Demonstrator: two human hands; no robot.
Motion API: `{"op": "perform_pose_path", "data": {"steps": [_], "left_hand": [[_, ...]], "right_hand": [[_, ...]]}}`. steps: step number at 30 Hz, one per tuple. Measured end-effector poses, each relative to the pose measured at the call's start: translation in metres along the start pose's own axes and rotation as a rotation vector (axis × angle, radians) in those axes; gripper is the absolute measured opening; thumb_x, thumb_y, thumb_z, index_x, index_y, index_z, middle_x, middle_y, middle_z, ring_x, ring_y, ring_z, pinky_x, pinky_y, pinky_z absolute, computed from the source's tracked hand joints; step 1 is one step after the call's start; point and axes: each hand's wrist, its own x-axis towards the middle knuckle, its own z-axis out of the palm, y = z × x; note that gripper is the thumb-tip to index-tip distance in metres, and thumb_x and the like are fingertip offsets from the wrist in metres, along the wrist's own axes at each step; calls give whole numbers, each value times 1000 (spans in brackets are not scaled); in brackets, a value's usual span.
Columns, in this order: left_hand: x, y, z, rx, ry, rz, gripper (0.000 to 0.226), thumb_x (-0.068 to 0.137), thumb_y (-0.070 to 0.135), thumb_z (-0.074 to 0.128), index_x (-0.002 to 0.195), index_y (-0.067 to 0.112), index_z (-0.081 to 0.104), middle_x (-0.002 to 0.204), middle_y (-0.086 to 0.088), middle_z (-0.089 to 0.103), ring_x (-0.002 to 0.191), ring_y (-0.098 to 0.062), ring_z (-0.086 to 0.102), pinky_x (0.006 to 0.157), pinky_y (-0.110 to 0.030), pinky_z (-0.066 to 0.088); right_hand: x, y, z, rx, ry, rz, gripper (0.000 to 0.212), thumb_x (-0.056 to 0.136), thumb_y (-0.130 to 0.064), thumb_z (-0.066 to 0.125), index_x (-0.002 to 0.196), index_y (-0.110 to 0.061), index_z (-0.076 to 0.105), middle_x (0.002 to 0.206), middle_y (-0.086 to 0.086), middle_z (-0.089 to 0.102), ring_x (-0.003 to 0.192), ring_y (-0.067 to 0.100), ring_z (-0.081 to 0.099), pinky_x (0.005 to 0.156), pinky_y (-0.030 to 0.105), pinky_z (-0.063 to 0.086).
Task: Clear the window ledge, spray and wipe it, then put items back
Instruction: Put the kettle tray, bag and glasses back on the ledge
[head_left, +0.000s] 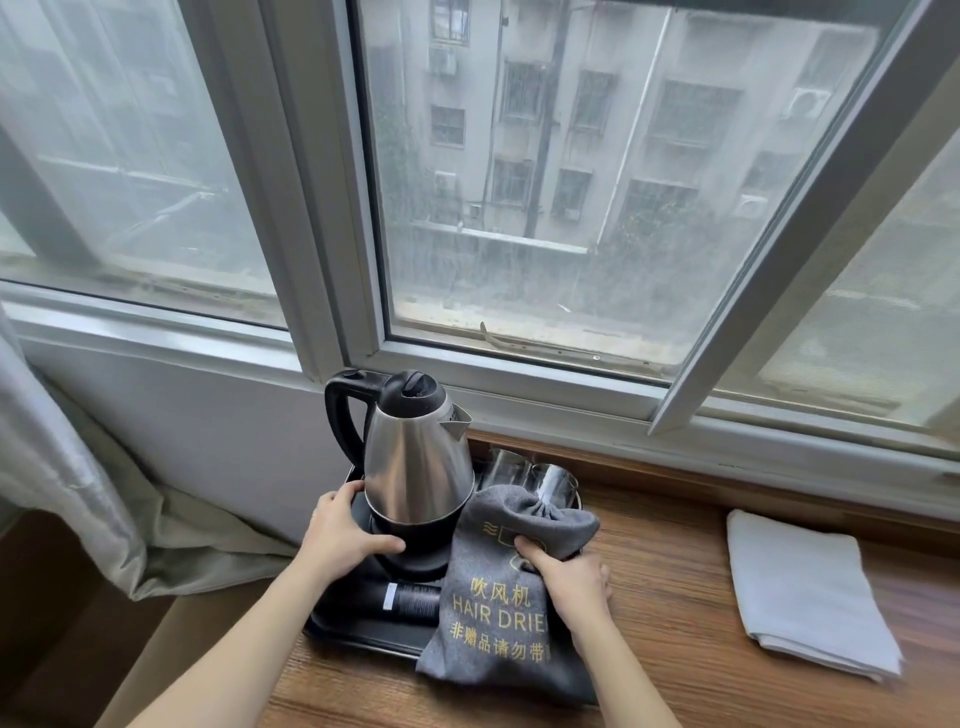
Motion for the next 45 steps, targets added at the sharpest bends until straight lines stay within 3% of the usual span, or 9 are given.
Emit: {"op": "perform_pose_path", "data": {"steps": [6, 11, 14, 19, 23, 30, 33, 39, 45], "left_hand": [[-5, 7, -5, 40, -24, -4, 117, 44, 42, 96, 145, 27, 38, 142, -8, 42, 134, -27, 41, 108, -41, 37], [-12, 10, -13, 36, -32, 18, 123, 41, 47, 94, 147, 24, 36, 144, -9, 42, 134, -28, 41, 110, -44, 36], [-17, 17, -16, 17, 16, 86, 119, 45, 46, 93, 147, 23, 36, 146, -6, 40, 136, -26, 38, 112, -43, 35], [-24, 40, -22, -141, 92, 178, 115, 48, 39, 94, 146, 22, 36, 145, -2, 43, 135, -19, 42, 112, -37, 36], [-26, 56, -27, -223, 160, 221, 116, 54, 35, 95, 149, 21, 32, 146, -3, 41, 132, -22, 45, 111, -40, 38], [-17, 62, -34, -256, 103, 187, 127, 51, 48, 94, 153, 22, 23, 152, -6, 36, 138, -23, 39, 113, -41, 36], [-10, 62, -38, -262, 47, 162, 140, 38, 65, 87, 154, 23, 21, 154, -3, 36, 137, -21, 40, 113, -41, 36], [2, 63, -33, -295, -55, 186, 132, 48, 37, 95, 154, 27, 16, 141, 8, 46, 131, -13, 46, 111, -33, 37], [6, 57, -31, -315, -105, 221, 146, 38, 47, 96, 155, 29, 11, 144, 11, 41, 134, -9, 42, 115, -36, 34]], "right_hand": [[2, 1, 0, -67, -27, -3, 148, 15, -99, 62, 134, -11, 57, 133, 13, 53, 127, 33, 49, 110, 45, 41], [-21, -16, -13, -81, -59, -131, 122, 46, -84, 69, 144, -15, 45, 141, 15, 46, 136, 34, 38, 115, 47, 33], [-26, -28, -17, -135, 25, -192, 111, 70, -66, 77, 150, -5, 30, 150, 19, 34, 140, 37, 29, 116, 44, 26], [-41, -60, -11, -253, 294, -542, 113, 75, -62, 75, 154, -3, 21, 158, 14, 23, 145, 31, 16, 121, 43, 18], [-57, -86, 5, -230, 190, -797, 106, 77, -54, 79, 154, -7, 23, 156, 9, 25, 145, 23, 16, 122, 39, 18], [-66, -103, 47, 122, -230, -571, 109, 69, -44, 89, 154, -16, 27, 153, 1, 36, 137, 16, 40, 115, 38, 38], [-62, -112, 64, 173, -218, -564, 102, 71, -34, 87, 152, -14, 30, 148, -1, 37, 135, 16, 41, 115, 38, 37], [-46, -108, 74, 117, -223, -565, 109, 66, -45, 87, 154, -24, 27, 149, -5, 35, 139, 14, 36, 116, 40, 37], [-38, -98, 74, 99, -254, -551, 117, 58, -59, 84, 154, -34, 22, 152, -8, 39, 139, 11, 38, 115, 39, 37]]}}
